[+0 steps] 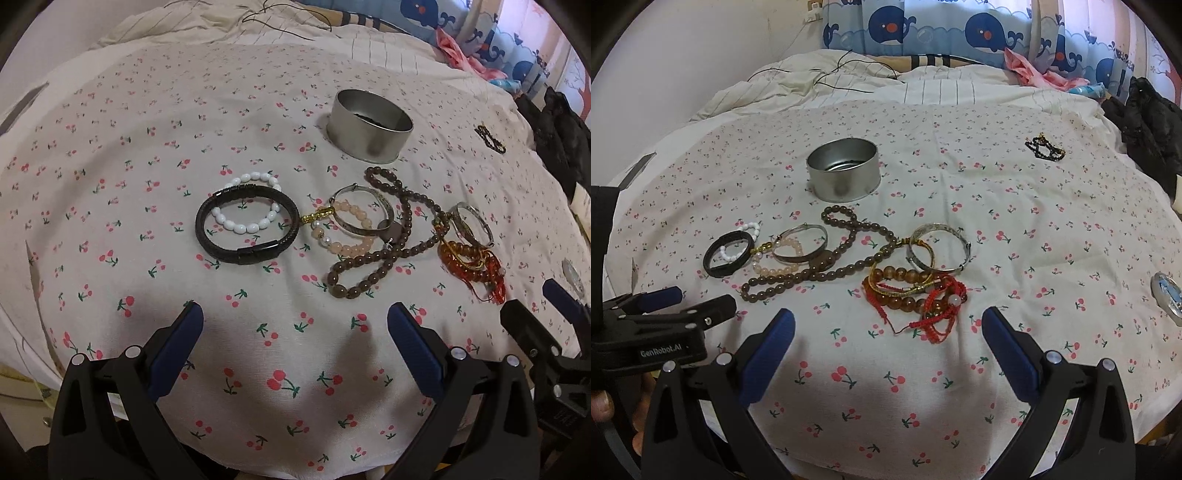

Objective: Organize jewelry

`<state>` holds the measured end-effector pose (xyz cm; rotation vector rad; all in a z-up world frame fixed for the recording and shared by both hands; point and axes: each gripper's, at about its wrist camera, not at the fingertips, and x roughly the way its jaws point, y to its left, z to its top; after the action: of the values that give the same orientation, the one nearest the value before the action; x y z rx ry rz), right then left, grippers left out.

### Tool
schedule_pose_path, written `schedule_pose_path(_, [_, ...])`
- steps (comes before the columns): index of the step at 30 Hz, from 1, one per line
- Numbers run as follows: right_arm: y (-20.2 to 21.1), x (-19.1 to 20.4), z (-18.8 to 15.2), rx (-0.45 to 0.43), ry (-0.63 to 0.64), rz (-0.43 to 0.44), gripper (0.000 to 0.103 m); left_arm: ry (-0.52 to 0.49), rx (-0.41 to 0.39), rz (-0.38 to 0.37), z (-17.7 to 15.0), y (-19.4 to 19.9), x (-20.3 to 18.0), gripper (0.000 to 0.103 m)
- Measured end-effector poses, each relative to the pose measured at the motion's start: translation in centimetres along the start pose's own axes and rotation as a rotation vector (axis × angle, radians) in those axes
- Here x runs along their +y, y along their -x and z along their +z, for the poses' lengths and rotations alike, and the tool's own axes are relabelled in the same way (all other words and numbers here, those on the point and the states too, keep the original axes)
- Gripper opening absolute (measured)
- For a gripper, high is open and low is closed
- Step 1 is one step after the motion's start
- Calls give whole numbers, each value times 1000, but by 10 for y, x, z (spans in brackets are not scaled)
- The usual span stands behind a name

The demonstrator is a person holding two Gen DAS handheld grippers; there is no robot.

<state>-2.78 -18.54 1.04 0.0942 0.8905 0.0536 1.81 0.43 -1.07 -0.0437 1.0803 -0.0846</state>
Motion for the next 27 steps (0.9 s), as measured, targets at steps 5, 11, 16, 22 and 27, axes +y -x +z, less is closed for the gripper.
schedule_pose_path(5, [2, 2, 0, -9, 8, -2, 98, -43, -5, 23, -3, -1, -9, 96])
schedule_pose_path(11, [1, 0, 0, -7, 0, -3, 98, -59, -20, 45, -3, 1, -10, 96])
schedule_pose_path(16, [1, 1, 1, -17, 10, -6, 98, -77, -37, 62, -4, 5, -11, 96])
schedule_pose_path(22, [1, 3, 1, -14, 9, -5, 98, -84, -42, 62, -4, 6, -14, 96])
schedule_pose_path(27, [1, 3, 1, -13, 9, -4, 98, -89, -44, 64, -4, 6, -16, 96])
